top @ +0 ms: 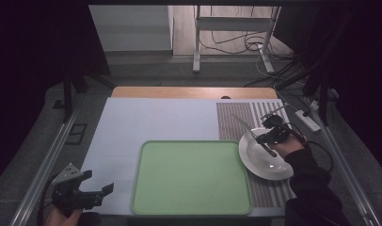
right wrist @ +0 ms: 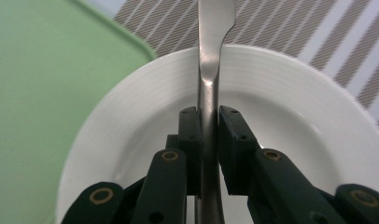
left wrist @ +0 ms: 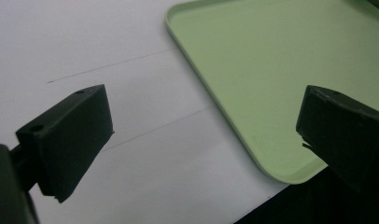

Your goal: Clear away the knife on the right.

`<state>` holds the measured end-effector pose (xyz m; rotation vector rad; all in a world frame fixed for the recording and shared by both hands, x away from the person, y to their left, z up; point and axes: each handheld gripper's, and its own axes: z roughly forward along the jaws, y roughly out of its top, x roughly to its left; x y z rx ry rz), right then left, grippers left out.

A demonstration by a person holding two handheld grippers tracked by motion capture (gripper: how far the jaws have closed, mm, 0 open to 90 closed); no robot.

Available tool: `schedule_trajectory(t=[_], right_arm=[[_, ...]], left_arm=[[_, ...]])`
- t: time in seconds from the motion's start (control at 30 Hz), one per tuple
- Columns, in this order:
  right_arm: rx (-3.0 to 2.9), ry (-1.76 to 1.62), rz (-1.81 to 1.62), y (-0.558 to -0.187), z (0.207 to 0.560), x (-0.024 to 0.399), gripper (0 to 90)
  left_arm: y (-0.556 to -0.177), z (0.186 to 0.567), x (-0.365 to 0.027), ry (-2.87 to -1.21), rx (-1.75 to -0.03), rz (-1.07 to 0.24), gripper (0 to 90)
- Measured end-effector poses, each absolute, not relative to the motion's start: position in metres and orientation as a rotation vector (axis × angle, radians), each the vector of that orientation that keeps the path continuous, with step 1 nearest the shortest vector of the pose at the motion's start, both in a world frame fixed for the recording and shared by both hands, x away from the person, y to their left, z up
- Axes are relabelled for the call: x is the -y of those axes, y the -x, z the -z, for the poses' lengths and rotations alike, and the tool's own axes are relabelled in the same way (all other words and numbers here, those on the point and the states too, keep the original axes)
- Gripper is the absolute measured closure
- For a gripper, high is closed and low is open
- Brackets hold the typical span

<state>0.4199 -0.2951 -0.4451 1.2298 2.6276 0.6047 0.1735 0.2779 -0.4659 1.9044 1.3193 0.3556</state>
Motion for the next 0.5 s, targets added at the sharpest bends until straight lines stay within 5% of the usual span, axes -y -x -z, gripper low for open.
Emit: schedule_trajectory(t=[0.5], right_arm=[[-2.686,-1.136,-0.591,-0.392,0.449,0.272,80.4]], left_arm=[[-0.174,0.466,-0.278,-1.906,-1.321,-0.356,3.4]])
